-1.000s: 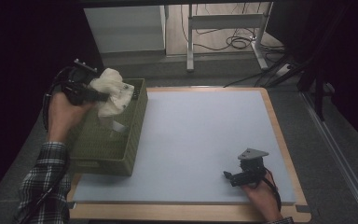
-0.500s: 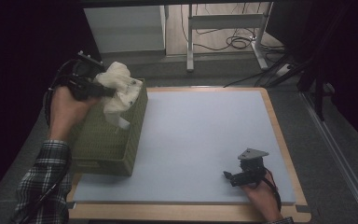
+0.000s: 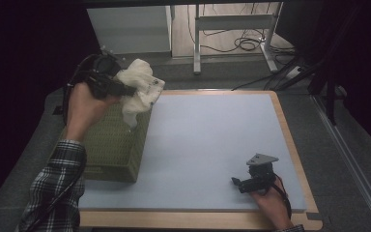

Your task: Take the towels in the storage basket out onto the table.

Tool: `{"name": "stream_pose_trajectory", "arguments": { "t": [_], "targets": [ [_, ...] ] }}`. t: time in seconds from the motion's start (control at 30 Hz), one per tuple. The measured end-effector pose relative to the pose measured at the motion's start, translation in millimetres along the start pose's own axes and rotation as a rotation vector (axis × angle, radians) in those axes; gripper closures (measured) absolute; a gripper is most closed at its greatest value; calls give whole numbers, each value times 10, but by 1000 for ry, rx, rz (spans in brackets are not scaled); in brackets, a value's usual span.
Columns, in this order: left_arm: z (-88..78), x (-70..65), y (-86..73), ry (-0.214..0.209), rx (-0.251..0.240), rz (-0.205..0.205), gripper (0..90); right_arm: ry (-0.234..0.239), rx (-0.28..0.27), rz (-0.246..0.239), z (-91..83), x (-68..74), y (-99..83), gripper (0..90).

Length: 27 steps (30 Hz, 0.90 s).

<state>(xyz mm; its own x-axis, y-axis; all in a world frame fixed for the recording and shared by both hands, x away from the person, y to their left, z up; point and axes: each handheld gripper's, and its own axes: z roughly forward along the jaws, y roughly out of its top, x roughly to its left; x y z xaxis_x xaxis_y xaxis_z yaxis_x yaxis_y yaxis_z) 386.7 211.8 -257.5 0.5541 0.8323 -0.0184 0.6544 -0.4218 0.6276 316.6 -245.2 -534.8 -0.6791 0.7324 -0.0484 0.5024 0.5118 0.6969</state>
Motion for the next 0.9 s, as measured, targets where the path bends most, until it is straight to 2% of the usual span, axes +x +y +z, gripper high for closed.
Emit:
{"name": "stream_pose_trajectory", "arguments": {
  "t": [0.03,0.27,0.3,0.5,0.9],
  "targets": [
    [7,-15,20,-1,0,13,779,0,0,0,0,0,0,0],
    [100,-164,143,-23,-4,37,779,0,0,1,0,1,0,0],
    [118,-186,166,-26,-1,53,779,1,0,1,0,0,0,0],
    [209,-332,273,-45,-8,71,779,1,0,1,0,0,0,0],
    [491,-622,453,-82,-3,121,779,2,1,1,0,0,0,0]
  ]
}}
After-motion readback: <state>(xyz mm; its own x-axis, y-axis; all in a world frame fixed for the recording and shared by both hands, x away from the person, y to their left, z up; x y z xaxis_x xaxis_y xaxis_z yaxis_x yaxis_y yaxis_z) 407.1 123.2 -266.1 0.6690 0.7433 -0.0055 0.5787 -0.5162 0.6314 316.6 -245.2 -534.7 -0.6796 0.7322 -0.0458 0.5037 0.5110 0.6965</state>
